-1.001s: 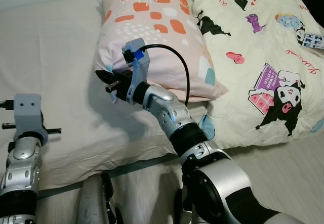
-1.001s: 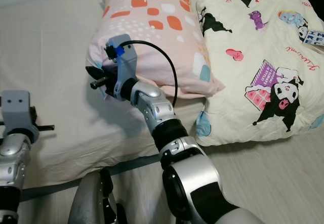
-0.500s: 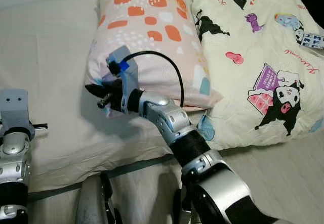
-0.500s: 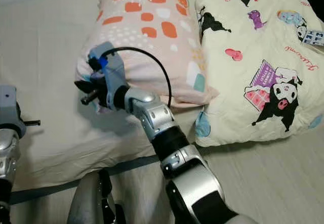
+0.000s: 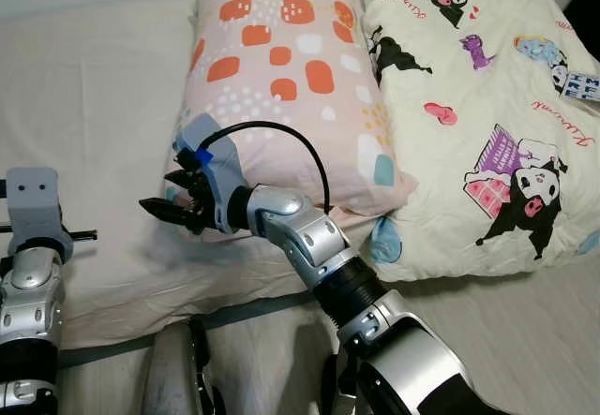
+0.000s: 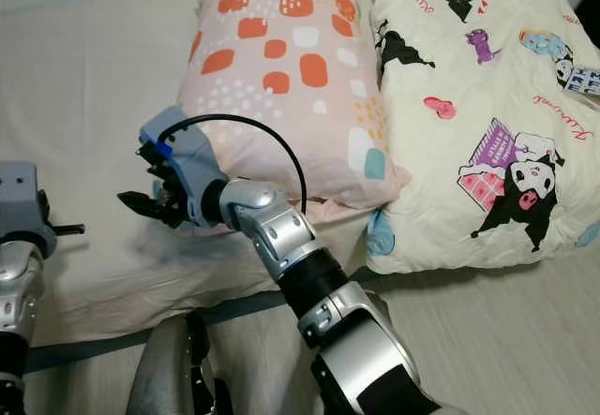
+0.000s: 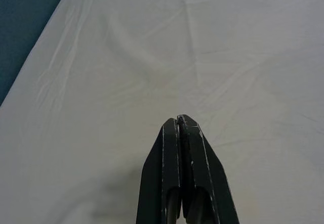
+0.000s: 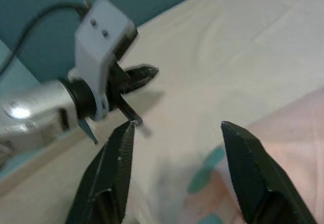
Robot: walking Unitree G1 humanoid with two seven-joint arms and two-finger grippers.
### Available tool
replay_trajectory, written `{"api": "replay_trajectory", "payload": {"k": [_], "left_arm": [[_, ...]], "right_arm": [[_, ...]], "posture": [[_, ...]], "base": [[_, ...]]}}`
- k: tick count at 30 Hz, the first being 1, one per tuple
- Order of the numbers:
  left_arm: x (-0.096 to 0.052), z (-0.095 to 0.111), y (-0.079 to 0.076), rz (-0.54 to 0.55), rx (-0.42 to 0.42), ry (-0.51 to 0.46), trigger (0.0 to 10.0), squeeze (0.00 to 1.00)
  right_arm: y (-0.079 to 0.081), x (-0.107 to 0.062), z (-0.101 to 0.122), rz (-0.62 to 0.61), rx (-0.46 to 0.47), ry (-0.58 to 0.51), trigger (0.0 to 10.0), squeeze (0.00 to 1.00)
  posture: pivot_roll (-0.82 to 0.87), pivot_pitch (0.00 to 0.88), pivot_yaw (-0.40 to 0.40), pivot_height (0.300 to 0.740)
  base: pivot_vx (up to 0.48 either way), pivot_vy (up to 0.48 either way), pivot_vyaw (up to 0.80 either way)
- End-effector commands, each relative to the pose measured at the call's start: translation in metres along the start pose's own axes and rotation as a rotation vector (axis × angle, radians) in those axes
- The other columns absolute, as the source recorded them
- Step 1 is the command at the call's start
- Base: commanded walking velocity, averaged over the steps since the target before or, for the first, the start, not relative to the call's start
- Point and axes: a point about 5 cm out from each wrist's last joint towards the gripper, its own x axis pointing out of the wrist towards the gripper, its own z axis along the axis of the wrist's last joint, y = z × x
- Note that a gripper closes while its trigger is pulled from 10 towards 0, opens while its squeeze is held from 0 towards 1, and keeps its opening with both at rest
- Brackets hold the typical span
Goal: Clean up the room
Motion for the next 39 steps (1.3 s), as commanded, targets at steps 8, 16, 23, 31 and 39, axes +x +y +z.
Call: {"api": "replay_trajectory", "payload": {"k": [8, 16, 23, 31, 39], "left_arm": [[-0.003, 0.000, -0.014, -0.095, -0.202, 0.026, 10.0, 0.00], [-0.015, 0.002, -0.024, -0.213, -0.280, 0.028, 10.0, 0.00], [-0.043, 0.013, -0.040, -0.468, -0.351, -0.052, 10.0, 0.00], [-0.072, 0.000, -0.053, -0.545, -0.229, 0.014, 10.0, 0.00], [-0.072, 0.005, -0.082, -0.415, -0.250, -0.011, 10.0, 0.00]], "right_arm": [[-0.015, -0.028, 0.036, -0.062, 0.142, -0.343, 10.0, 0.00], [-0.078, -0.078, 0.031, -0.467, 0.028, -0.301, 10.0, 0.00], [-0.119, -0.156, -0.029, -0.859, -0.007, -0.096, 10.0, 0.00], [-0.111, -0.203, -0.068, -1.004, -0.003, -0.012, 10.0, 0.00], [-0.096, -0.211, -0.085, -1.064, 0.024, -0.054, 10.0, 0.00]], "posture": [[0.06, 0.295, -0.045, 0.558], [0.05, 0.288, -0.036, 0.558], [0.05, 0.276, -0.032, 0.558], [0.05, 0.253, -0.017, 0.558], [0.05, 0.226, -0.013, 0.573]], "base": [[0.000, 0.000, 0.00], [0.000, 0.000, 0.00], [0.000, 0.000, 0.00], [0.000, 0.000, 0.00], [0.000, 0.000, 0.00]]}}
